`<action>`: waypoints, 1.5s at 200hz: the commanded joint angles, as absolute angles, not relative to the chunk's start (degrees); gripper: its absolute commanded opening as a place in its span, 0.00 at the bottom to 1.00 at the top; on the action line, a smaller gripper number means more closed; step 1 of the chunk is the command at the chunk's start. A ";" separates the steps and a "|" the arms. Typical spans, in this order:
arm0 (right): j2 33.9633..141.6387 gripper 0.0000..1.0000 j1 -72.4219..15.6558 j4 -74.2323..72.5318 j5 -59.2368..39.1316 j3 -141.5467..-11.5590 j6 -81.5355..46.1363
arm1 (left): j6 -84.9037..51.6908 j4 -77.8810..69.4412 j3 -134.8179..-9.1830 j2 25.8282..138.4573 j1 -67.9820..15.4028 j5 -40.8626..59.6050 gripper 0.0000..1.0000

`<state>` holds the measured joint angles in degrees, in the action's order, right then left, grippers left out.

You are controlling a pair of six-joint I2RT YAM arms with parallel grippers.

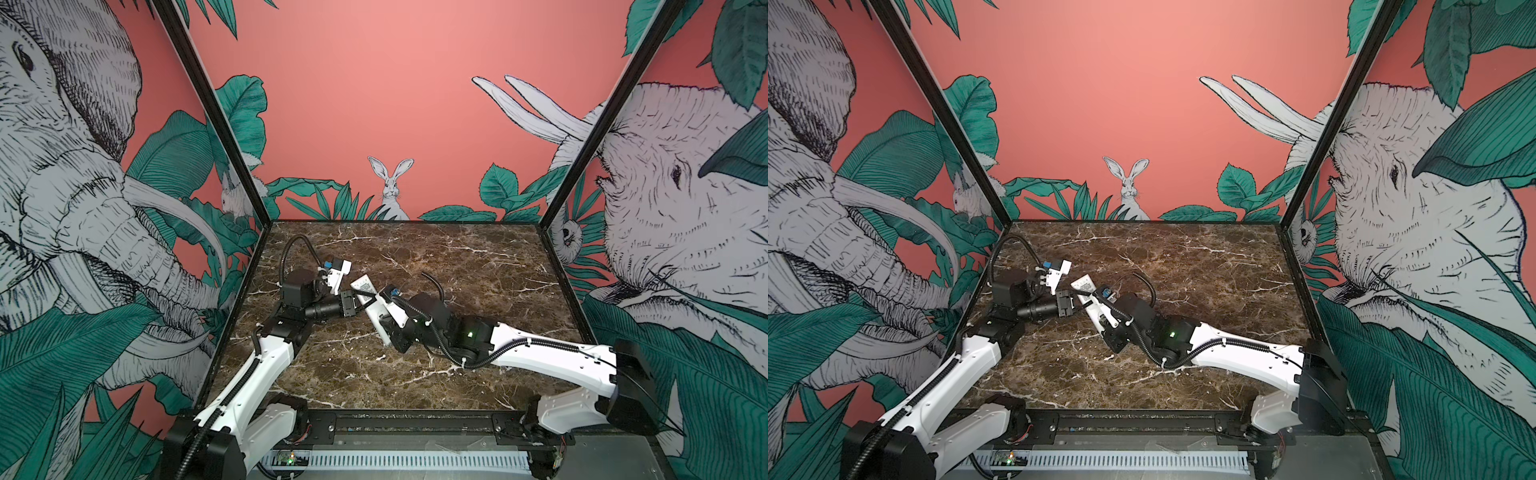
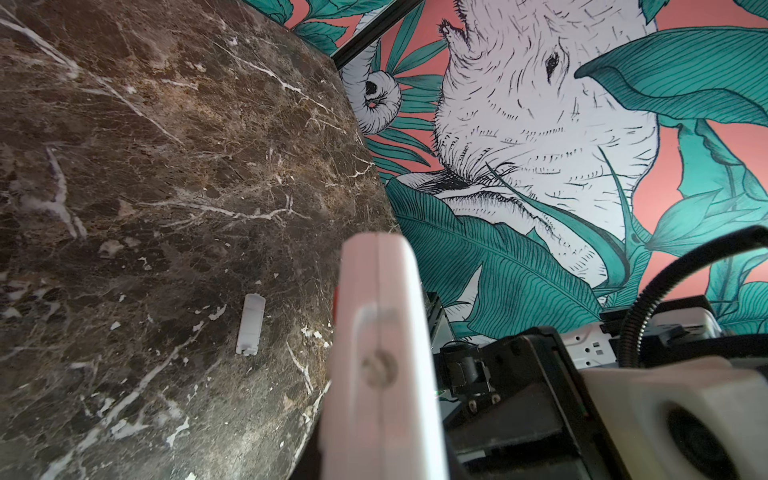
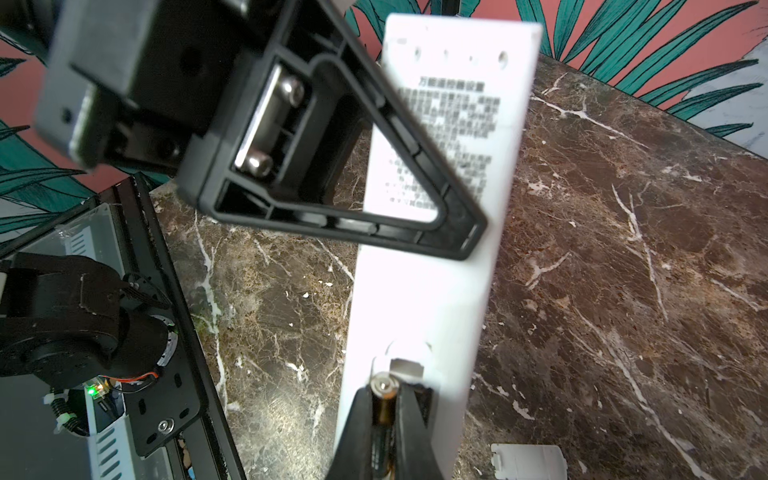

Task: Load the batteries into the remote control
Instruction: 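Press the battery down into the compartment, then open the right gripper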

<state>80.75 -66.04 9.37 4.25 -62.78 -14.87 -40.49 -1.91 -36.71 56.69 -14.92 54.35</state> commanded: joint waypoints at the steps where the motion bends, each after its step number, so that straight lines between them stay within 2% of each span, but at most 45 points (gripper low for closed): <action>1: 81.96 0.04 -66.44 9.67 5.88 -61.84 -14.61 | -42.40 -4.19 -38.36 54.52 -14.26 57.23 0.00; 105: 84.81 0.01 -66.45 8.75 5.98 -58.94 -14.55 | -45.70 -5.93 -40.58 53.42 -13.18 58.97 0.00; 150: 83.55 0.03 -66.45 9.75 6.55 -58.77 -14.17 | -45.23 -5.56 -40.87 53.96 -13.14 59.15 0.00; 196: 72.64 0.18 -66.36 9.64 8.10 -54.78 -14.36 | -35.90 1.21 -42.30 55.21 -13.05 62.07 0.00; 224: 65.31 0.33 -65.57 9.65 6.79 -51.22 -16.08 | -33.93 0.54 -42.44 55.12 -13.18 64.57 0.00; 276: 60.12 0.63 -60.69 8.66 -8.07 -49.11 -20.00 | -31.13 -0.16 -43.13 54.42 -17.70 67.50 0.00; 300: 62.02 0.68 -59.86 8.03 -13.31 -49.76 -20.56 | -29.89 0.34 -43.53 53.49 -19.49 68.15 0.00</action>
